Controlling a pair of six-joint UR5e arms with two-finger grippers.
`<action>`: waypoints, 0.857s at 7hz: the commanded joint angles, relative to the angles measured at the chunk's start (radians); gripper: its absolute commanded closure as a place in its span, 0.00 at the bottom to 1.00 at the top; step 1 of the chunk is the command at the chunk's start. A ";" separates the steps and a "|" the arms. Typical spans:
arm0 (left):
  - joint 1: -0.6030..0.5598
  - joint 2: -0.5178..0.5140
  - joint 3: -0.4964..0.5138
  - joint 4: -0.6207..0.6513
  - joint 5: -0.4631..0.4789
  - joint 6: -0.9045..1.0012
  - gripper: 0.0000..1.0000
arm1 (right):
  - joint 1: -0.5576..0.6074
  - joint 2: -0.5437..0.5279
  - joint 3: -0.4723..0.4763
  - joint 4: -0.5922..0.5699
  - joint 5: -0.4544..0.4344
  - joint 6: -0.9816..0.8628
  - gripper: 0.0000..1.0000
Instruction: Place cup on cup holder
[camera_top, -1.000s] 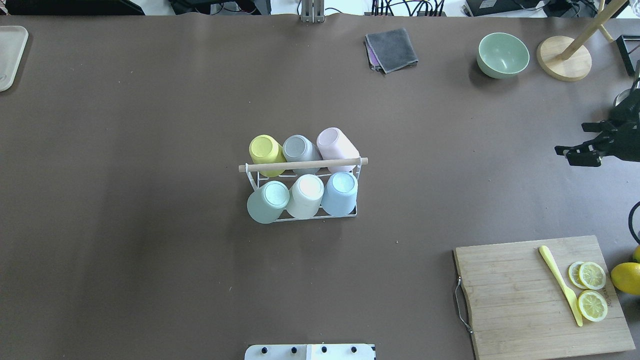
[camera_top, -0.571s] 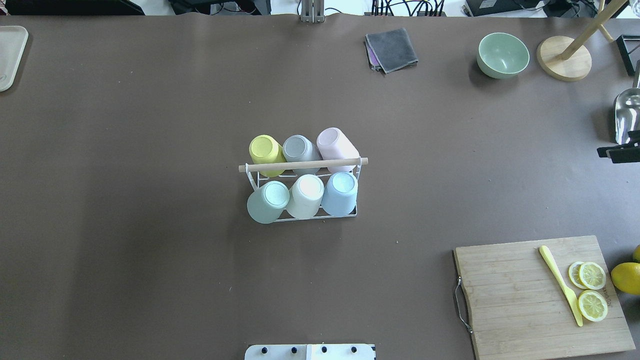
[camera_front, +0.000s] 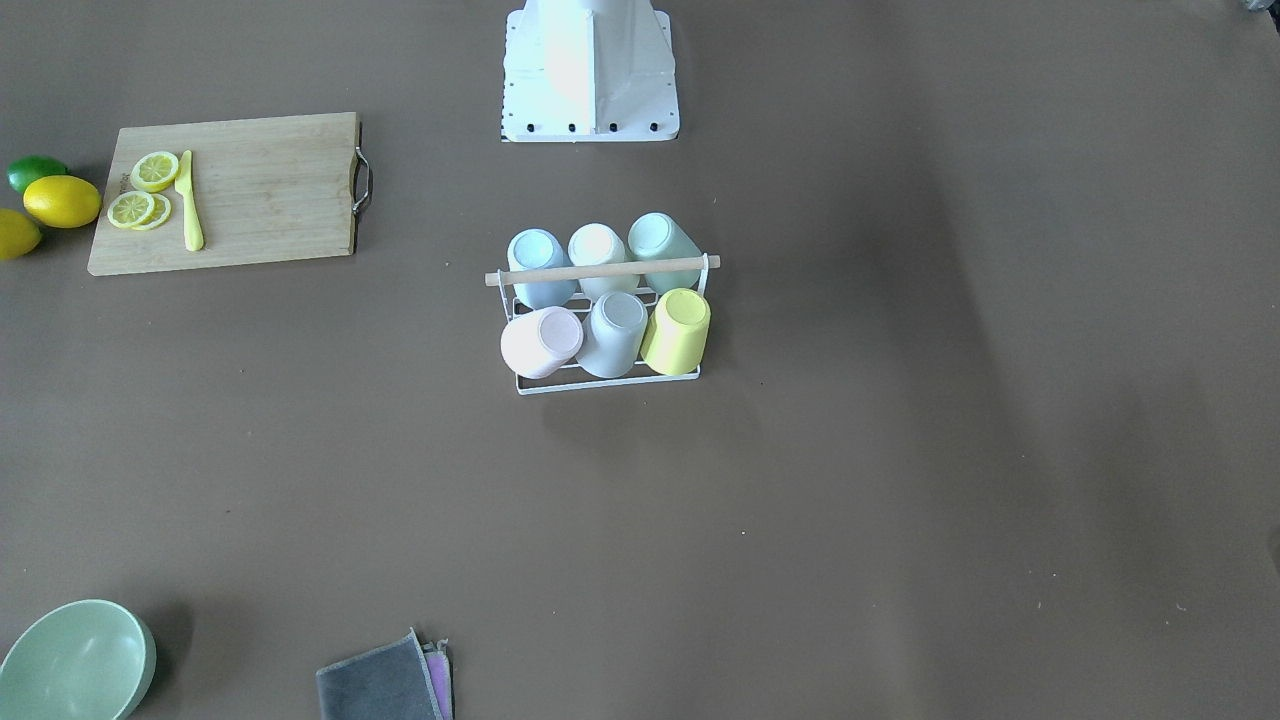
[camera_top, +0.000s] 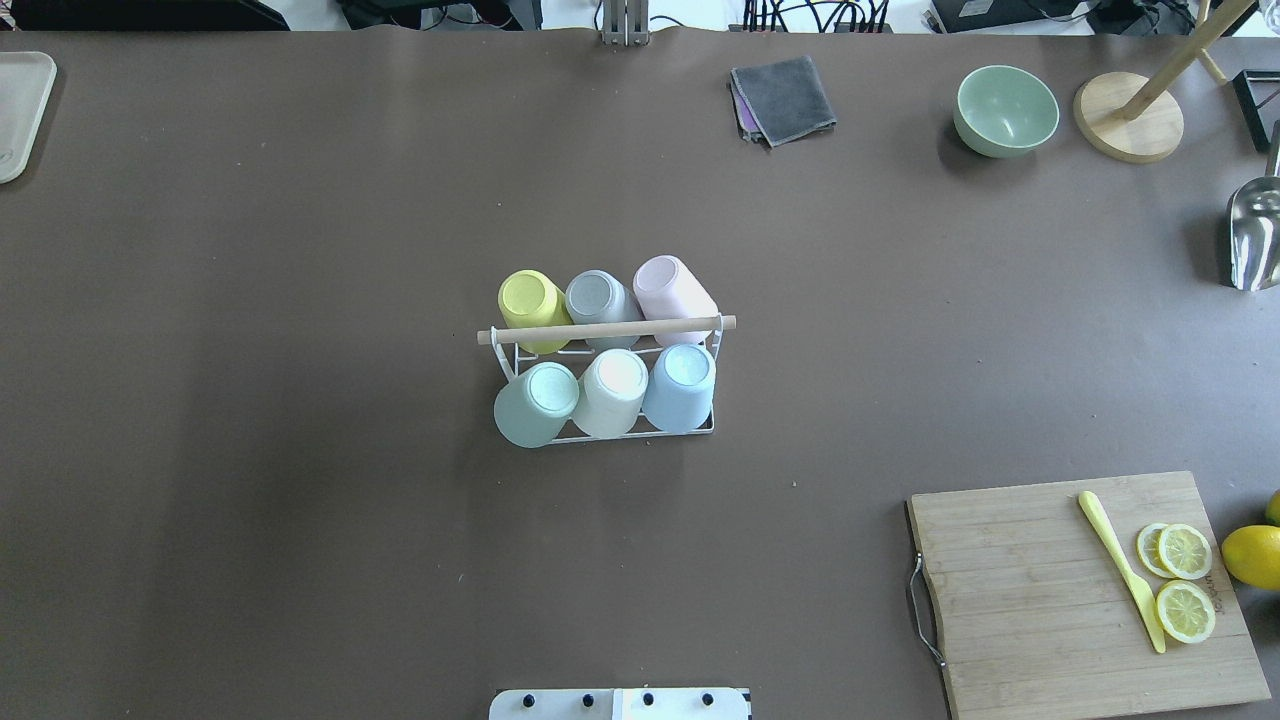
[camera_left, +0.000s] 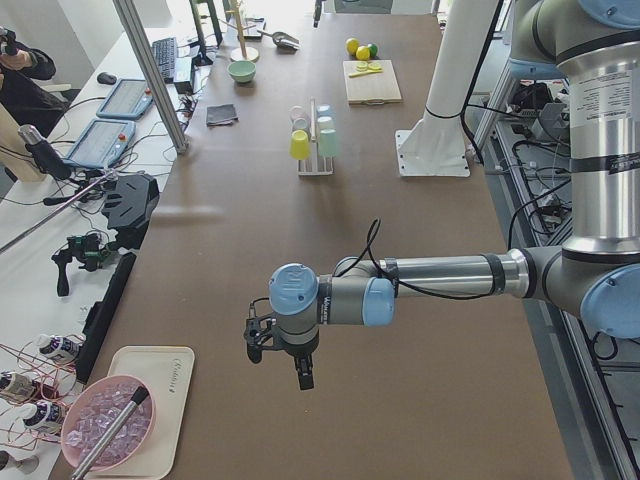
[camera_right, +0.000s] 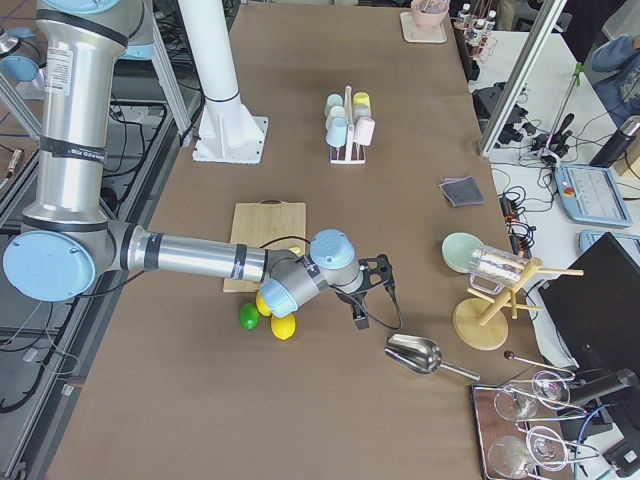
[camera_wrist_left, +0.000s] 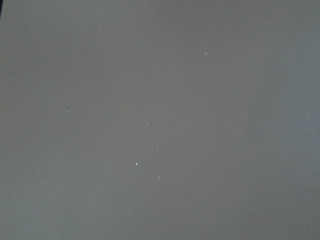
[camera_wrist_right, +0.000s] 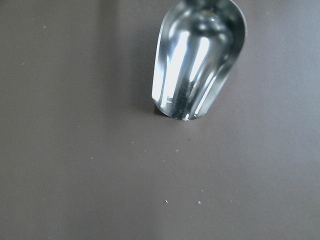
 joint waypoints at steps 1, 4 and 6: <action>0.005 -0.047 -0.005 0.002 -0.001 -0.001 0.02 | 0.095 0.065 0.030 -0.384 0.018 0.010 0.00; 0.060 -0.067 -0.016 -0.008 -0.006 0.001 0.02 | 0.115 0.070 0.044 -0.467 -0.005 0.009 0.00; 0.065 -0.066 -0.020 0.000 -0.003 0.001 0.02 | 0.115 0.073 0.035 -0.467 -0.035 0.003 0.00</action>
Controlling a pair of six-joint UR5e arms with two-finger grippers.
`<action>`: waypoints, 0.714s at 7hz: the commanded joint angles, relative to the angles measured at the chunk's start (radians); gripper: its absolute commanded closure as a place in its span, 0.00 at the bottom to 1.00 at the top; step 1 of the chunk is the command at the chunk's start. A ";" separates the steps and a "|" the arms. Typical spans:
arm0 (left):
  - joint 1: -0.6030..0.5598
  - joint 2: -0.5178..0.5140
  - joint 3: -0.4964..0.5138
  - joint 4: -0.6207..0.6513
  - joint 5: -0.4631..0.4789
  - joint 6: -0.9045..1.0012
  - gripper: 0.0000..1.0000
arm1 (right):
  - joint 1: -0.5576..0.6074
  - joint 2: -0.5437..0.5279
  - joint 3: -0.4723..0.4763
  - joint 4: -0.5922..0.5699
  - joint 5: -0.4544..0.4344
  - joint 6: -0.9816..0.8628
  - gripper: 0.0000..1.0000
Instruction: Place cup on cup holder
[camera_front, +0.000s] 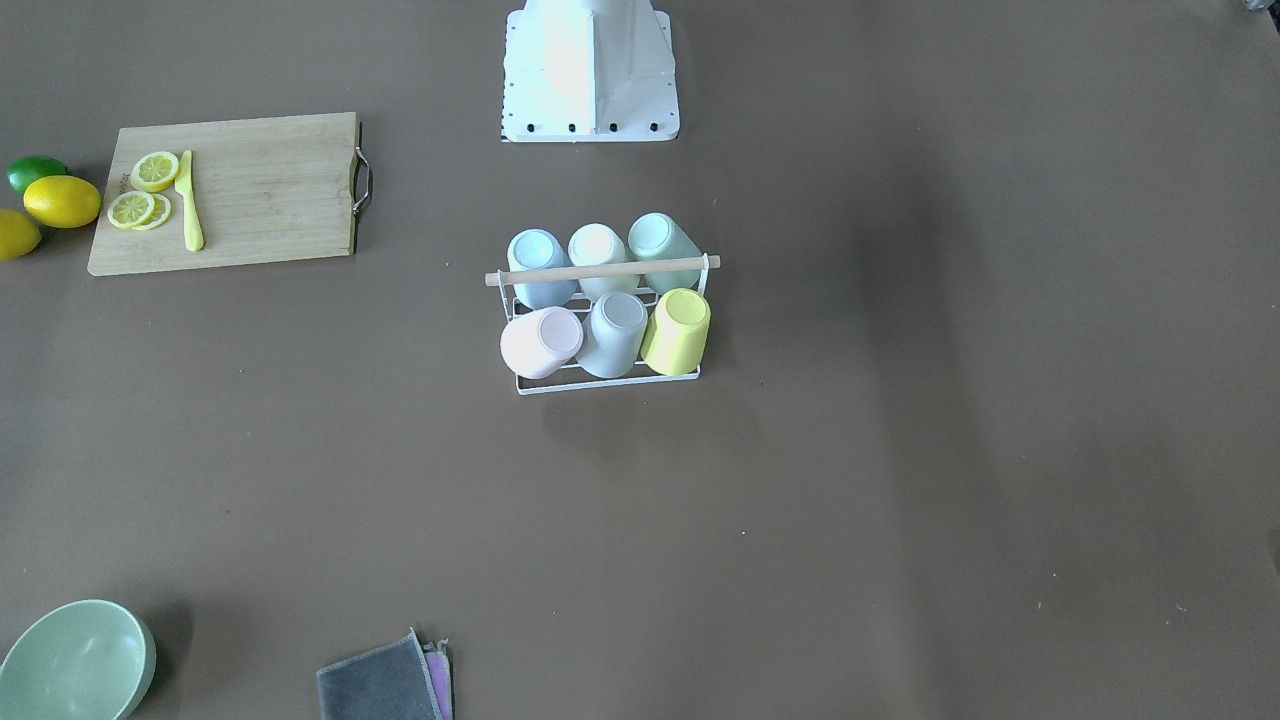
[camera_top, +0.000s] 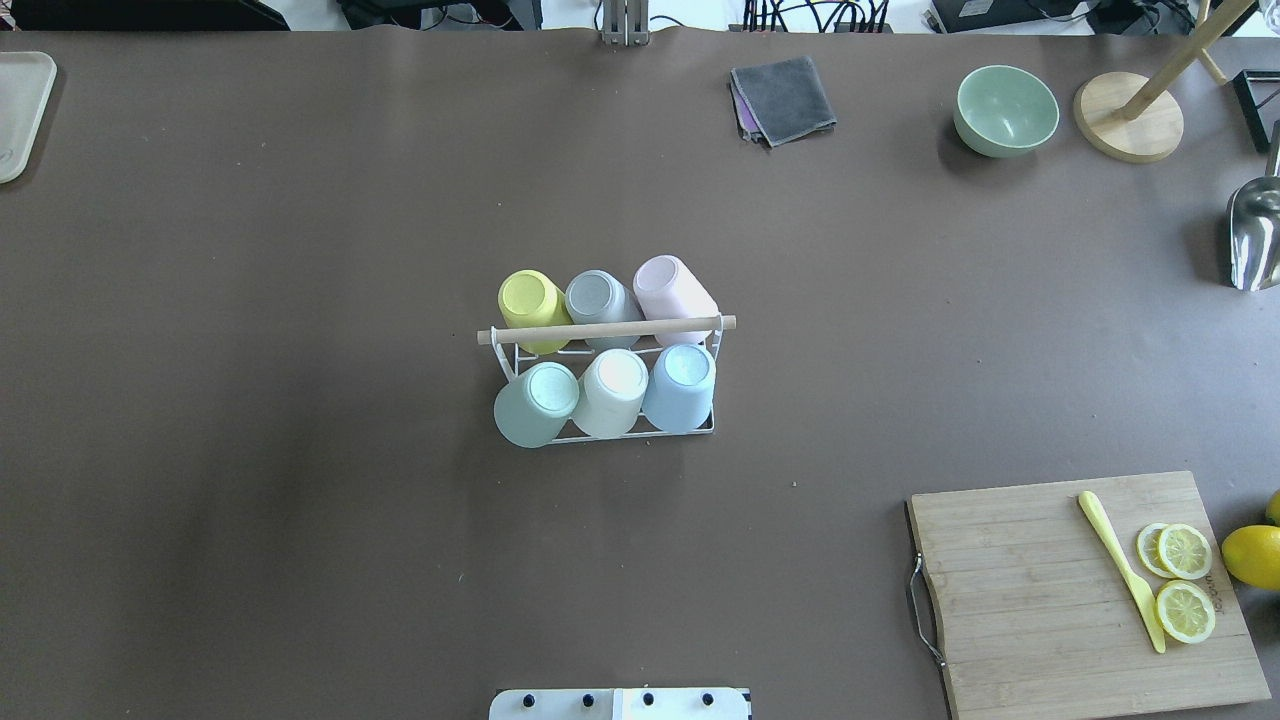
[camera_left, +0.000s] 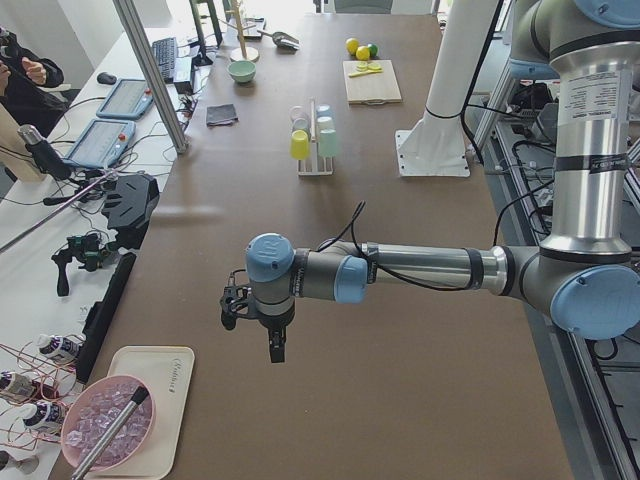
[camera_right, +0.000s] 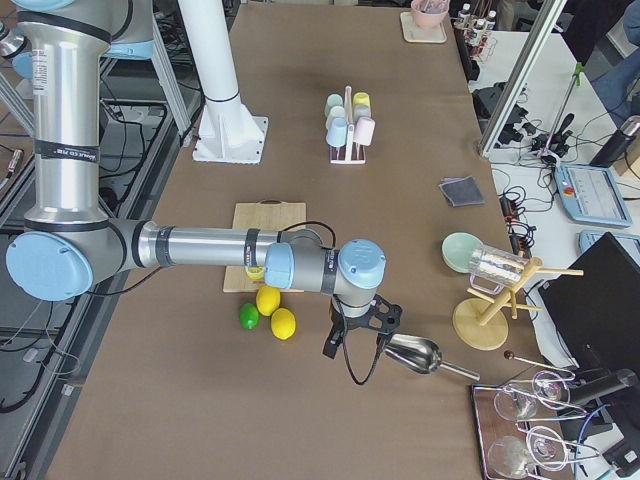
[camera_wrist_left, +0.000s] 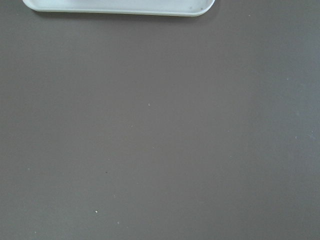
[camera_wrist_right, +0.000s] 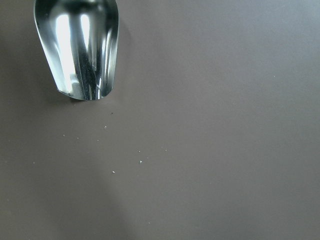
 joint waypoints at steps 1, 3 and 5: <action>0.005 0.004 0.000 0.003 0.003 0.000 0.02 | 0.001 -0.001 0.005 -0.003 -0.020 -0.006 0.00; 0.005 0.004 0.000 0.003 0.003 0.000 0.02 | 0.001 -0.004 -0.001 -0.003 -0.006 0.001 0.00; 0.005 0.000 0.003 0.001 0.006 0.002 0.02 | 0.026 -0.006 0.008 -0.003 0.027 0.001 0.00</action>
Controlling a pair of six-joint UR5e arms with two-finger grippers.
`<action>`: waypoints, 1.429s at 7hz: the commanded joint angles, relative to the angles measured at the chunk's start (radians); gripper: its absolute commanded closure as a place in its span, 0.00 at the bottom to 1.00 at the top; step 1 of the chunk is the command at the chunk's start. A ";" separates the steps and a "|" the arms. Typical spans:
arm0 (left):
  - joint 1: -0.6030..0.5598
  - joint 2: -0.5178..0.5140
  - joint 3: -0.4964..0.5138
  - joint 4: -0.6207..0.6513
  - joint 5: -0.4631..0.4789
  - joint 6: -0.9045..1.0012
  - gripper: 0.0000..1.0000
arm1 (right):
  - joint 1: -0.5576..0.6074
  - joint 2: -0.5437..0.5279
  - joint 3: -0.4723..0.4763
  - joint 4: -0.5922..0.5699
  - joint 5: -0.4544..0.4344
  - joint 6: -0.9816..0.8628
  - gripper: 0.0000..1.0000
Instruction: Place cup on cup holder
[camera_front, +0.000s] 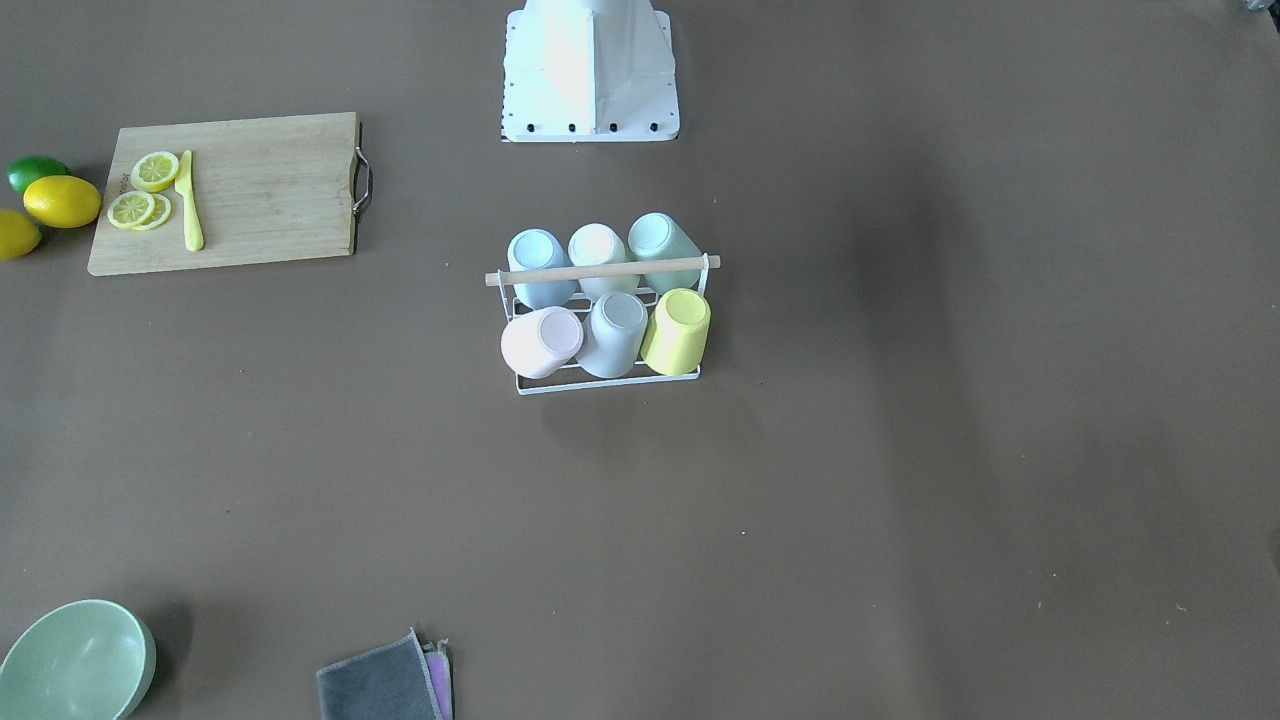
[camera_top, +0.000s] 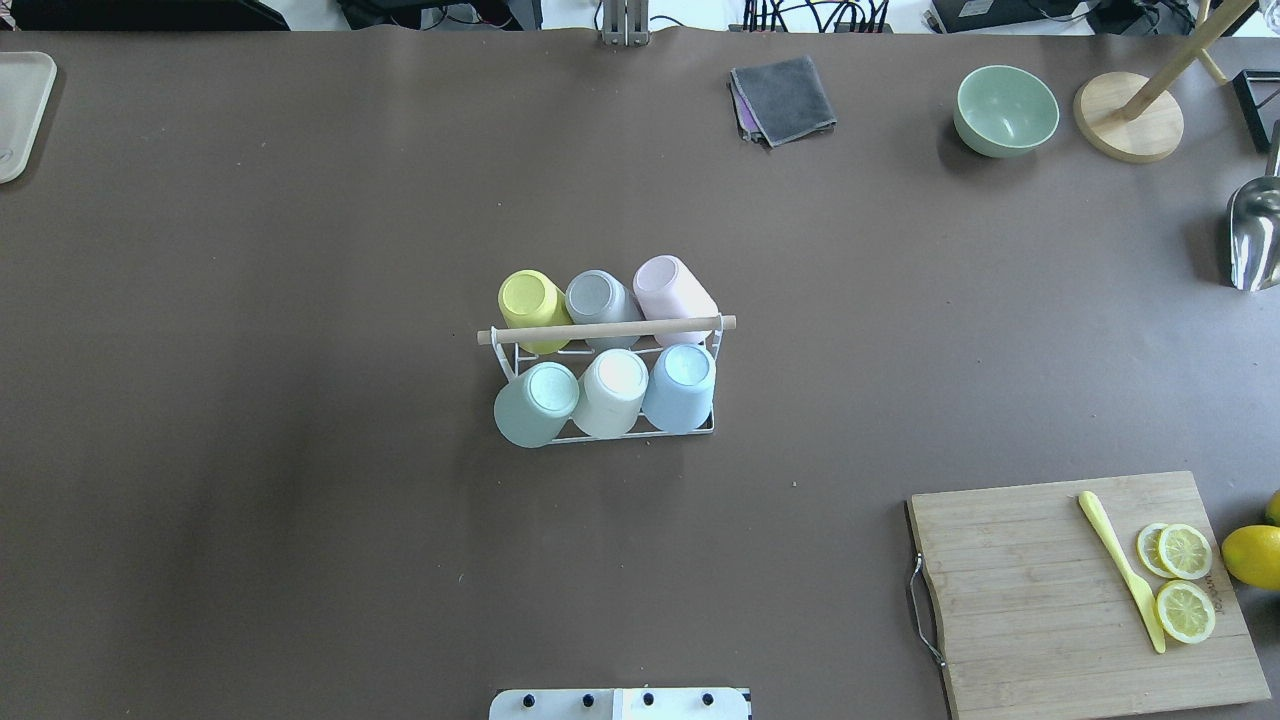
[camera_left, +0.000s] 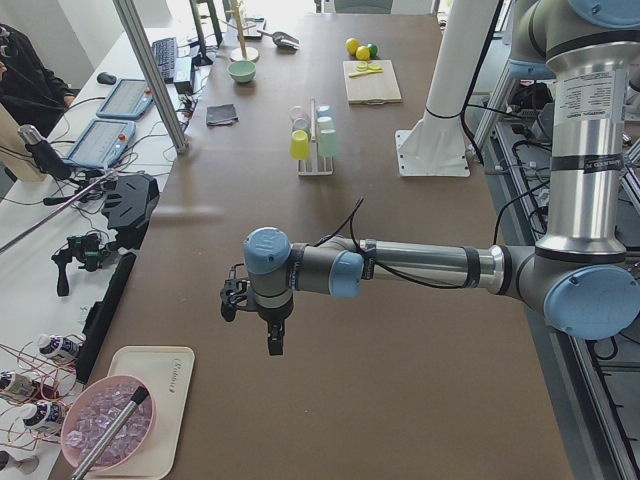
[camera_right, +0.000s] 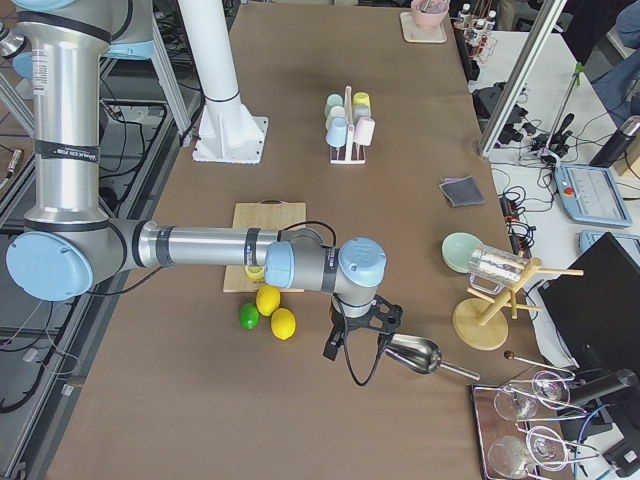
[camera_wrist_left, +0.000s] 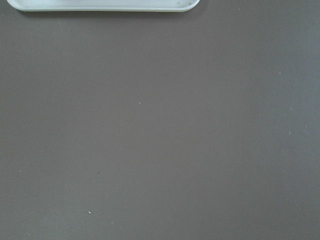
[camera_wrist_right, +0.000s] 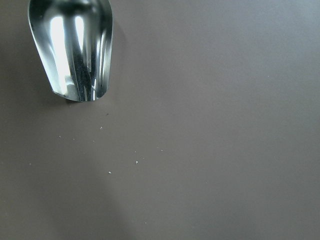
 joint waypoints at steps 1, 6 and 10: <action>0.000 -0.002 0.004 -0.001 0.003 0.000 0.02 | 0.016 0.000 0.016 0.002 0.016 -0.005 0.00; 0.000 -0.005 0.017 -0.004 0.005 0.007 0.02 | 0.016 0.013 0.015 0.004 0.007 -0.014 0.00; 0.000 -0.005 0.014 -0.007 -0.001 0.009 0.02 | 0.016 0.011 0.010 0.004 0.007 -0.014 0.00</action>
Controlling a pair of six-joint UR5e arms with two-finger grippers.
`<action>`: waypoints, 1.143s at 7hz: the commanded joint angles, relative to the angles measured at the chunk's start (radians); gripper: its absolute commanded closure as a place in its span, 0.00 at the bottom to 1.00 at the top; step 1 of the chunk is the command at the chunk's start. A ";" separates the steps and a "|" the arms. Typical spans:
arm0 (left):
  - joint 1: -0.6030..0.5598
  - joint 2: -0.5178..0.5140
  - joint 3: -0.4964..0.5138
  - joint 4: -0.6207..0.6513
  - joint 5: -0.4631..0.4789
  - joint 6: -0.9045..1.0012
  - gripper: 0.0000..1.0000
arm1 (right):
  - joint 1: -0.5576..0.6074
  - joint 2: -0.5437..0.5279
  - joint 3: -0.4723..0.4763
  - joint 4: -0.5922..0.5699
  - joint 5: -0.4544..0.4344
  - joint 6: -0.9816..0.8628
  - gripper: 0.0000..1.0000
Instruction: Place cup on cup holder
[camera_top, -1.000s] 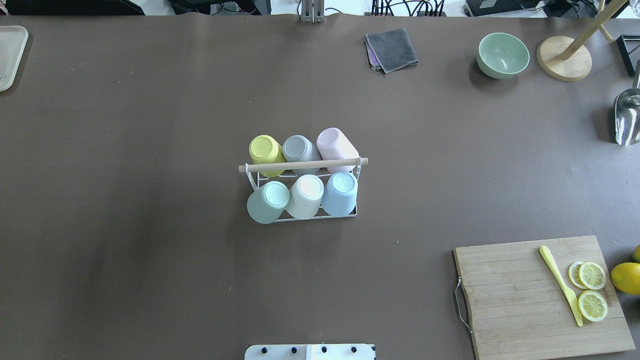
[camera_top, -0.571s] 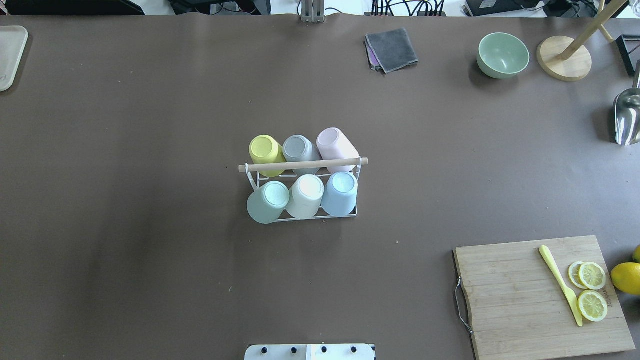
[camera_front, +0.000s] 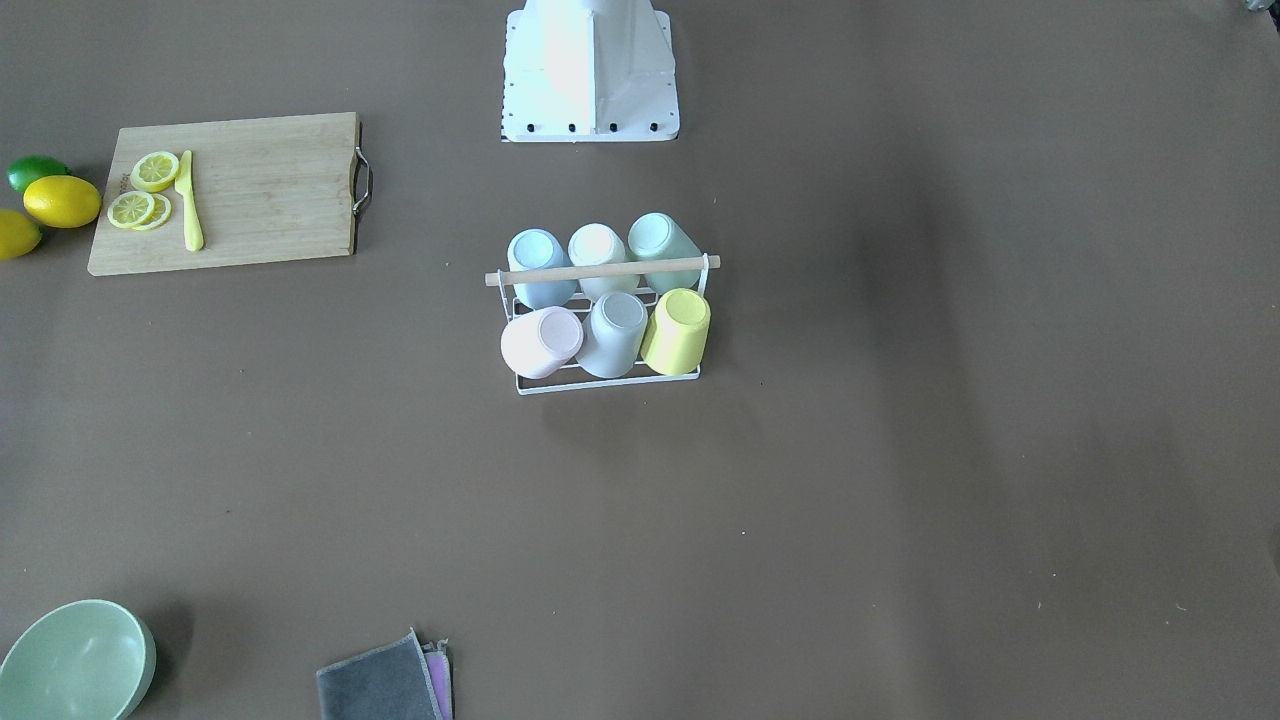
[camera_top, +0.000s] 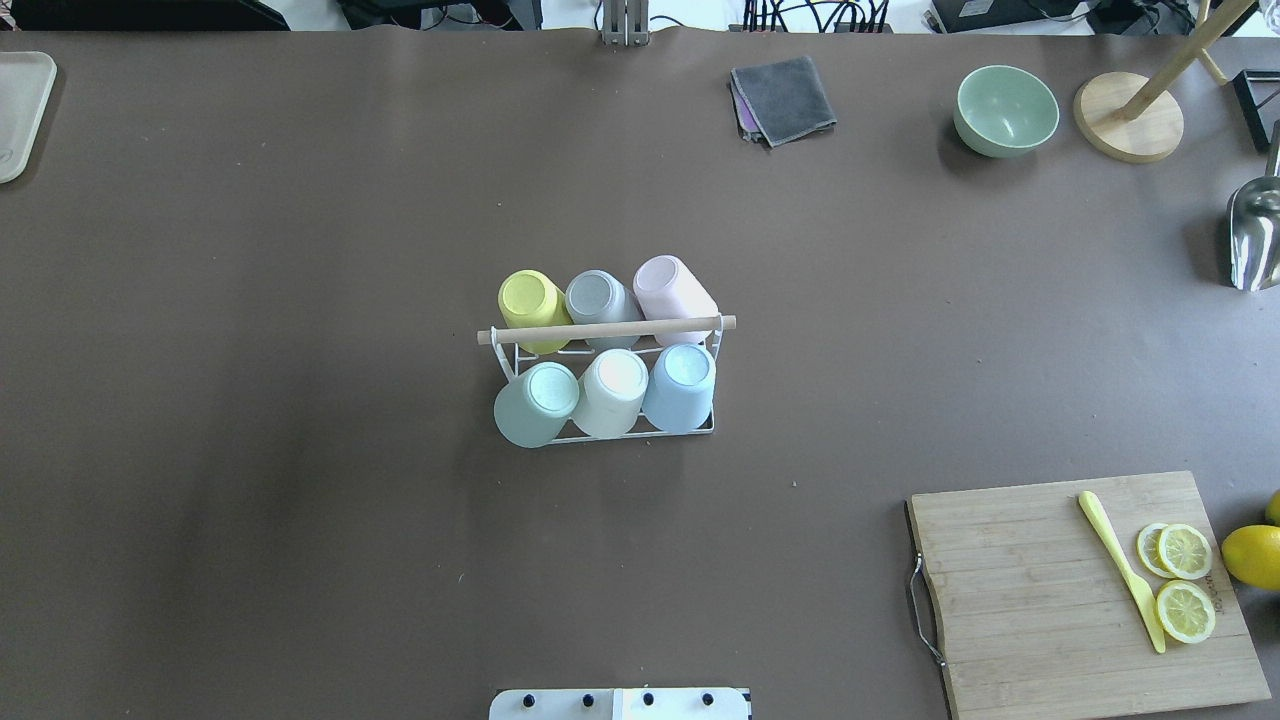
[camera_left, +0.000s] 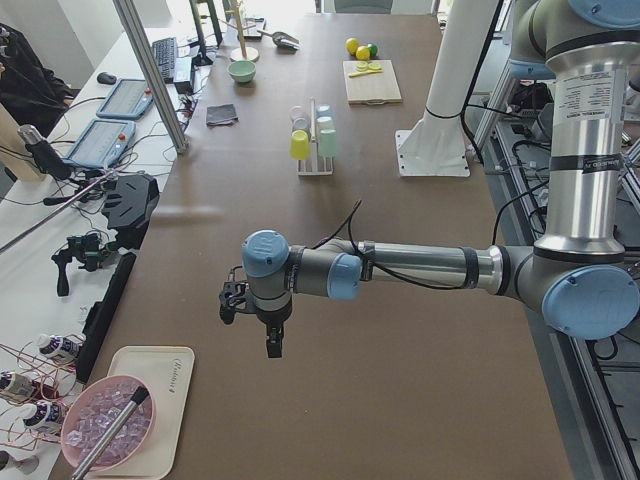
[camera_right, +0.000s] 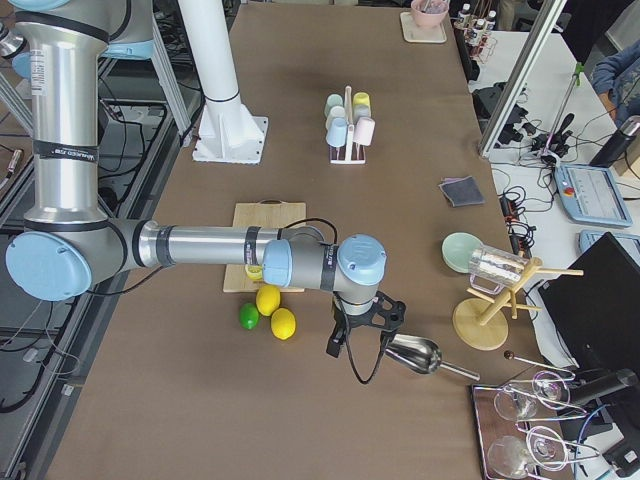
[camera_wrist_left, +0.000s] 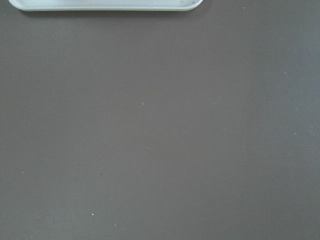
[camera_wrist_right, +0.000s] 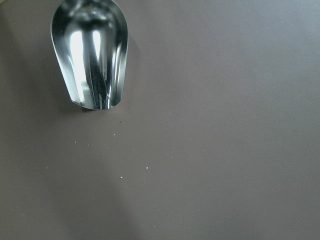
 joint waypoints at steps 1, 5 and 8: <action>0.000 0.000 -0.001 0.000 -0.002 0.002 0.02 | 0.000 0.000 -0.002 0.000 0.000 0.000 0.00; 0.000 0.001 -0.001 0.000 0.000 0.003 0.02 | -0.002 0.003 -0.008 0.002 -0.006 -0.005 0.00; 0.000 0.000 -0.001 -0.004 0.003 0.005 0.02 | -0.002 0.019 0.002 0.002 -0.007 -0.162 0.00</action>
